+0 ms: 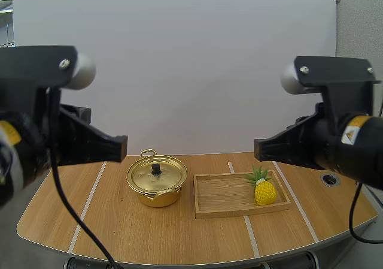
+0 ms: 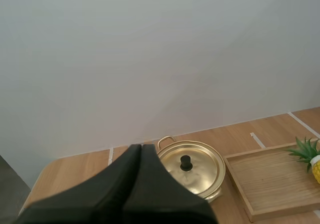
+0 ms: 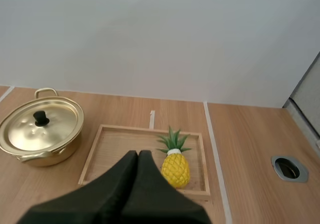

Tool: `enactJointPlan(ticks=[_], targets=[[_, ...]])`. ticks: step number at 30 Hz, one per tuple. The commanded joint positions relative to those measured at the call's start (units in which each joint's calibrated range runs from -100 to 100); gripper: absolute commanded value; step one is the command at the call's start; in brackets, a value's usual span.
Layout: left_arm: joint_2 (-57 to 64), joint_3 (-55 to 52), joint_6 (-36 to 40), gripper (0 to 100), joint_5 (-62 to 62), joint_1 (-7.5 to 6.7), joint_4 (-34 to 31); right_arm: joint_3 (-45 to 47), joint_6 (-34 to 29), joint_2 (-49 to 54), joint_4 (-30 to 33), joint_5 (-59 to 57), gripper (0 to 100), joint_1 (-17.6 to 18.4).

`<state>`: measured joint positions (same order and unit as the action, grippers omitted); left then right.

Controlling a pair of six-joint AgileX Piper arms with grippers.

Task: Open the pot, put the pineapple inside, and close it

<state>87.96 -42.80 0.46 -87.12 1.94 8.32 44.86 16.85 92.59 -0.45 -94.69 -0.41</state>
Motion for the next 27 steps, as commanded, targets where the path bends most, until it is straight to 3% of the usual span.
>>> enactJointPlan(ticks=[1,8,22,24,25,27], targets=[[-8.0,0.1,-0.3,0,-0.2,0.00,2.5,-0.5,0.0,-10.9,0.1,-2.0,0,-0.1],[-18.2,0.1,-3.9,0,-0.1,0.00,7.4,-0.5,-0.4,-20.3,0.1,-2.0,0,-0.1],[-36.2,-2.0,-4.7,0,0.5,0.00,7.5,-0.4,-1.2,-29.4,-0.1,-2.2,1,-0.1],[-37.4,-2.0,-4.7,0,0.7,0.00,7.5,-0.4,-1.2,-29.4,-0.2,-2.2,19,-0.1],[-37.8,-2.0,-4.7,1,0.7,0.00,7.5,-0.4,-1.2,-29.4,-0.8,-2.2,32,-0.1],[-37.8,-2.2,-4.7,6,1.8,0.00,7.4,-0.4,-1.2,-29.4,-1.8,-2.2,48,-0.1]])
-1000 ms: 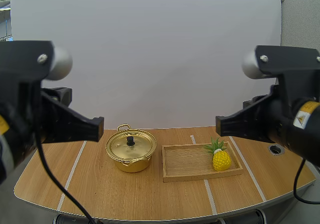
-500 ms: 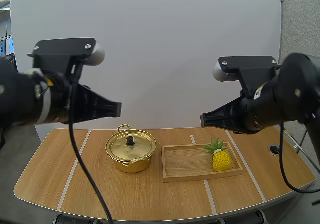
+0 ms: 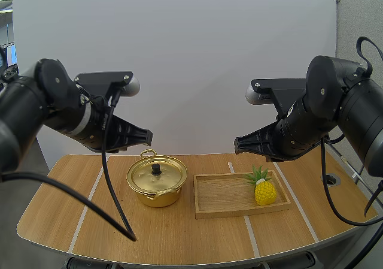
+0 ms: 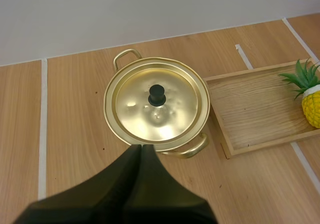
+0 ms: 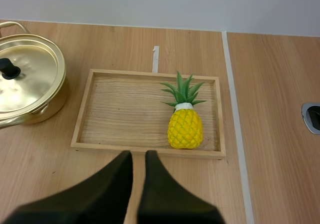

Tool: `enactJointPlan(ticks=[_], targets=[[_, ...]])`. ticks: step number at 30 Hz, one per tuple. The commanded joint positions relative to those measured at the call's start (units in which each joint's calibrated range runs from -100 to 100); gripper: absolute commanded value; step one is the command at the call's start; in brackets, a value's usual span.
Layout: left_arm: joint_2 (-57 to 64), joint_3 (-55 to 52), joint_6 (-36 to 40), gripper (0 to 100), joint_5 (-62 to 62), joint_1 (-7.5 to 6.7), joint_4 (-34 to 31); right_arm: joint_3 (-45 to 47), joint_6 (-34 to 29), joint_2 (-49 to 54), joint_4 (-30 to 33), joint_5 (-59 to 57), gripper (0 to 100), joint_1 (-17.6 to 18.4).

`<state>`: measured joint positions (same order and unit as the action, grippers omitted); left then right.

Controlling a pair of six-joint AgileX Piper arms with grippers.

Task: Open the pot, put the pineapple inside, and close it

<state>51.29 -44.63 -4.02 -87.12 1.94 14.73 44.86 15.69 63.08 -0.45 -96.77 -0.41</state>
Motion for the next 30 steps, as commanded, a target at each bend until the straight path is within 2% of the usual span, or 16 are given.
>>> enactJointPlan(ticks=[1,2,4,6,8,9,12,21,30], targets=[[-1.1,-0.5,-0.2,12,2.6,0.00,1.0,-0.4,0.1,0.1,-2.3,-0.1,54,-0.1],[-1.1,-0.5,-0.2,19,2.8,0.00,1.0,-0.4,0.3,0.1,-3.1,-0.1,65,-0.1],[-1.1,-1.0,-0.9,37,3.0,0.00,1.0,-0.4,0.3,0.1,-4.5,-0.1,80,-0.1],[-1.1,-2.0,-2.8,61,3.8,0.00,1.0,-0.4,0.3,0.1,-4.9,-0.1,88,-0.1],[-1.1,-2.8,-4.4,80,4.2,0.00,1.1,-0.4,0.3,0.1,-4.9,-0.1,91,-0.1],[-1.1,-3.4,-6.2,97,4.3,0.00,1.2,-0.4,0.3,0.1,-4.8,-0.1,93,-0.1],[-1.1,-4.8,-10.0,100,4.3,0.00,1.4,-0.4,0.2,0.1,-4.8,-0.1,100,-0.1],[-1.1,-4.8,-16.0,100,5.1,0.00,2.3,-0.4,0.2,0.1,-4.5,-0.1,100,-0.1],[-3.4,-4.8,-24.8,100,7.0,0.00,7.8,-0.4,0.2,0.1,-3.9,-0.1,100,-0.1]])
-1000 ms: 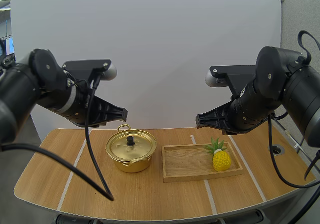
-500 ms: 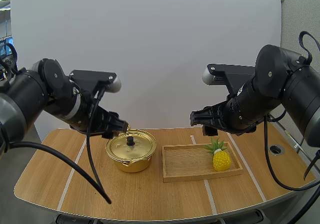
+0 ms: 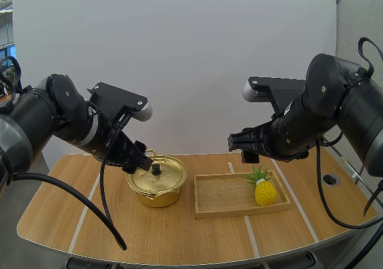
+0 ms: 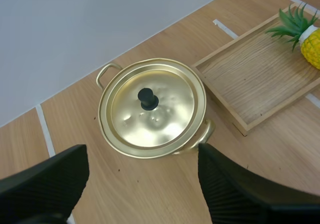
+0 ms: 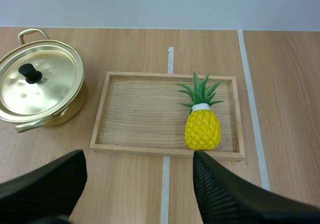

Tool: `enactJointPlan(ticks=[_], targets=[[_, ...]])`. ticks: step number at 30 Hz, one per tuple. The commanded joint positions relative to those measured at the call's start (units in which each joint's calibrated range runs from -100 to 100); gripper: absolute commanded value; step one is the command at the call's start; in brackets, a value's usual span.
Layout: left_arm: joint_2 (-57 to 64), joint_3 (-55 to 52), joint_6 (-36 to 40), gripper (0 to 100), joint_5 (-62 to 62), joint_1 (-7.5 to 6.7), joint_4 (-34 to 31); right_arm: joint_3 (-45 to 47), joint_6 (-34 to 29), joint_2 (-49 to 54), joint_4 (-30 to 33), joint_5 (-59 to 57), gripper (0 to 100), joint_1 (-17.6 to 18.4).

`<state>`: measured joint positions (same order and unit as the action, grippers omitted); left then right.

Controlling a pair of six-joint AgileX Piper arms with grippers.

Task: Open the pot, put the pineapple inside, and close it

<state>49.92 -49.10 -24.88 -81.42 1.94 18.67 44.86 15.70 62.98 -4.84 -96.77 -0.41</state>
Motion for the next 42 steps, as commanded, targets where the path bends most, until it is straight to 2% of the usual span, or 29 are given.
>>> enactJointPlan(ticks=[1,6,10,16,19,30,42], targets=[[-3.0,-0.3,-4.6,100,1.4,0.00,4.6,-0.4,0.2,0.2,0.5,-0.1,100,-0.1],[-9.9,0.2,-9.9,100,3.4,0.00,7.6,-0.4,0.2,0.2,0.5,-0.1,100,-0.1],[-16.2,2.5,-10.3,100,3.7,-0.55,7.8,-0.4,0.2,0.2,0.5,-0.1,100,-0.1],[-23.4,4.8,-10.6,100,10.2,-3.40,7.3,-0.4,0.2,0.2,0.5,-0.1,100,-0.1],[-27.2,5.8,-10.6,100,13.2,-4.22,6.9,-0.4,0.2,0.2,0.5,-0.1,100,-0.1],[-40.5,12.9,-10.6,100,15.6,-4.22,6.3,-0.4,0.2,0.2,0.5,-0.1,100,-0.1],[-47.5,14.1,-10.6,100,22.6,-4.22,5.0,-0.4,0.2,0.2,0.5,-0.1,100,-0.1]])
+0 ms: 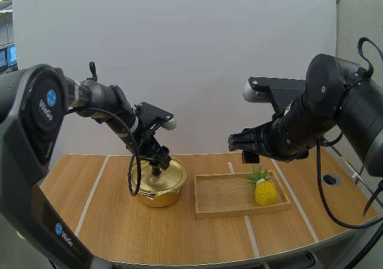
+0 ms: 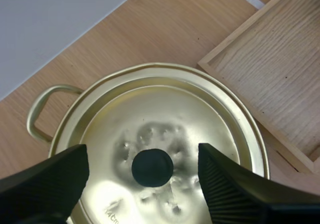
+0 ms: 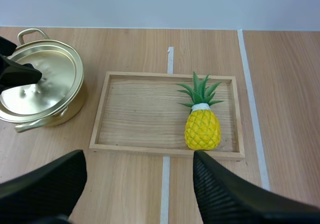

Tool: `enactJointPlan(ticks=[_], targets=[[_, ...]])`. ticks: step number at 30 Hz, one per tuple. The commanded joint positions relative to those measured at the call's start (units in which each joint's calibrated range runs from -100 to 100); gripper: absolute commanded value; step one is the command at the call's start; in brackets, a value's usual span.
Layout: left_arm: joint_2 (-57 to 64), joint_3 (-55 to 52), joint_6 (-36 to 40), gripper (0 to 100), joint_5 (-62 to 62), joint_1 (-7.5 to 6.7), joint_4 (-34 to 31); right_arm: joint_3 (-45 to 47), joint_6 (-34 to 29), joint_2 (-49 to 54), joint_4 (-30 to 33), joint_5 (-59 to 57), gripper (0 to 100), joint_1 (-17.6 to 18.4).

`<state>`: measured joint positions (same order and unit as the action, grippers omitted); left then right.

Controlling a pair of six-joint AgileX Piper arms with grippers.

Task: Open the pot, put the pineapple inside, and close it

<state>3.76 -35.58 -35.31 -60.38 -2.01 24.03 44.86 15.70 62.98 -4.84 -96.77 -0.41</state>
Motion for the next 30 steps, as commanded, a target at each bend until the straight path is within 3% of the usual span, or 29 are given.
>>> enactJointPlan(ticks=[1,16,18,20,21,30], targets=[[-1.5,0.5,-0.2,100,1.6,-0.27,-0.4,-0.4,0.2,0.2,0.5,-0.1,100,-0.1],[-3.3,0.5,-0.2,98,-0.4,-0.27,-0.4,-0.4,0.2,0.2,0.4,-0.1,100,-0.1],[-3.1,0.5,-0.2,55,-1.6,-0.27,-0.7,-0.4,0.2,0.2,0.4,-0.1,100,-0.1],[-3.0,0.5,-0.2,5,-3.0,-0.27,-0.8,-0.4,0.2,0.2,0.4,-0.1,100,-0.1],[-2.9,0.5,-0.3,0,-3.5,-0.27,-1.2,-0.4,0.2,0.2,0.4,-0.1,100,-0.1],[2.3,2.8,-0.2,1,-4.7,-0.27,-1.5,-0.4,0.2,0.2,0.4,-0.1,100,-0.1]])
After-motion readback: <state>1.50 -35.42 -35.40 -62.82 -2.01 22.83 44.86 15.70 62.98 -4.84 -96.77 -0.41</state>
